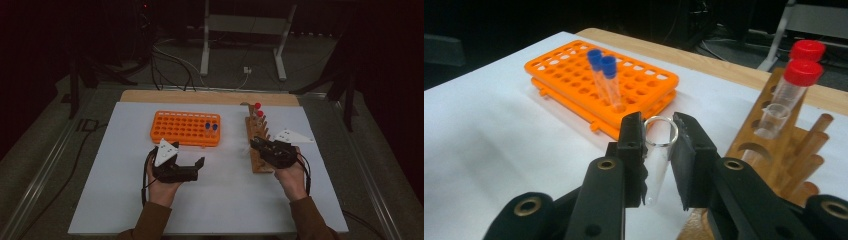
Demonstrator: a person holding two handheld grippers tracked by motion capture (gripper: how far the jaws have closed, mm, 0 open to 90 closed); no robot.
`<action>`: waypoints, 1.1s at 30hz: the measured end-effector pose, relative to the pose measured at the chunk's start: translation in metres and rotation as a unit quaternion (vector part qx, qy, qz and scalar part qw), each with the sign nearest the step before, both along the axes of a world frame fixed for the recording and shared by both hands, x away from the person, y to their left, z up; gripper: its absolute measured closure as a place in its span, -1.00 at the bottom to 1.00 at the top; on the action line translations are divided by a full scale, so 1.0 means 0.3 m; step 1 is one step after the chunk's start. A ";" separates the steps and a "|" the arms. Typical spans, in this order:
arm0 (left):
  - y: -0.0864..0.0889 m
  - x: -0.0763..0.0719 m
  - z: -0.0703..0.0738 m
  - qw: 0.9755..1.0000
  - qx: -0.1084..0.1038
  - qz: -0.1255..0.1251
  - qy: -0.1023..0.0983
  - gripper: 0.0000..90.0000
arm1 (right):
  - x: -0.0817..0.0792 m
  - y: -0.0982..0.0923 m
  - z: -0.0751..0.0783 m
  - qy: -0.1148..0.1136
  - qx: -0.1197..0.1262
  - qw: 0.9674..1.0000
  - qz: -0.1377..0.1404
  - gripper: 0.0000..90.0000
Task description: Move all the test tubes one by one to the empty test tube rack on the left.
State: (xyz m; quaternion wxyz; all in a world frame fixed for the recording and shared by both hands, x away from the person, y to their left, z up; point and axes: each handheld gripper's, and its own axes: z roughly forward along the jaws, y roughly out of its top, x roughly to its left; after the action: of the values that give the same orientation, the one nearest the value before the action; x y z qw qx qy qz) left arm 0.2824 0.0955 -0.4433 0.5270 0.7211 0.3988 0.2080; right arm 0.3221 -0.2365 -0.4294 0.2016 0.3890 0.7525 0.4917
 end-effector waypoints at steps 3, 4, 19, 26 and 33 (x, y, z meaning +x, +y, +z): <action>-0.037 0.006 0.006 1.000 0.005 -0.013 -0.004 -0.99 | -0.007 0.012 0.000 0.002 -0.003 1.000 0.007 0.69; -0.050 0.008 0.008 1.000 0.007 -0.016 -0.005 -0.99 | -0.010 0.017 0.000 0.003 -0.004 1.000 0.009 0.69; -0.269 0.067 -0.054 0.997 0.055 -0.063 0.003 -0.96 | -0.039 0.082 -0.009 0.022 -0.003 0.999 0.050 0.69; -0.339 0.069 -0.080 0.993 0.061 -0.101 0.010 -0.87 | -0.046 0.109 -0.011 0.026 -0.003 0.997 0.066 0.68; -0.358 0.059 -0.079 0.991 0.079 -0.112 -0.013 -0.15 | -0.051 0.122 -0.011 0.029 -0.003 0.997 0.075 0.68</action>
State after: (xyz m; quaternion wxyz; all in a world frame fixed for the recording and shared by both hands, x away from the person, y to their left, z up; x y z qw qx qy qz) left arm 0.3001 -0.0118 -0.4670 0.4932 0.7978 0.2913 0.1881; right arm 0.3068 -0.2000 -0.4328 0.1439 0.3451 0.7864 0.4917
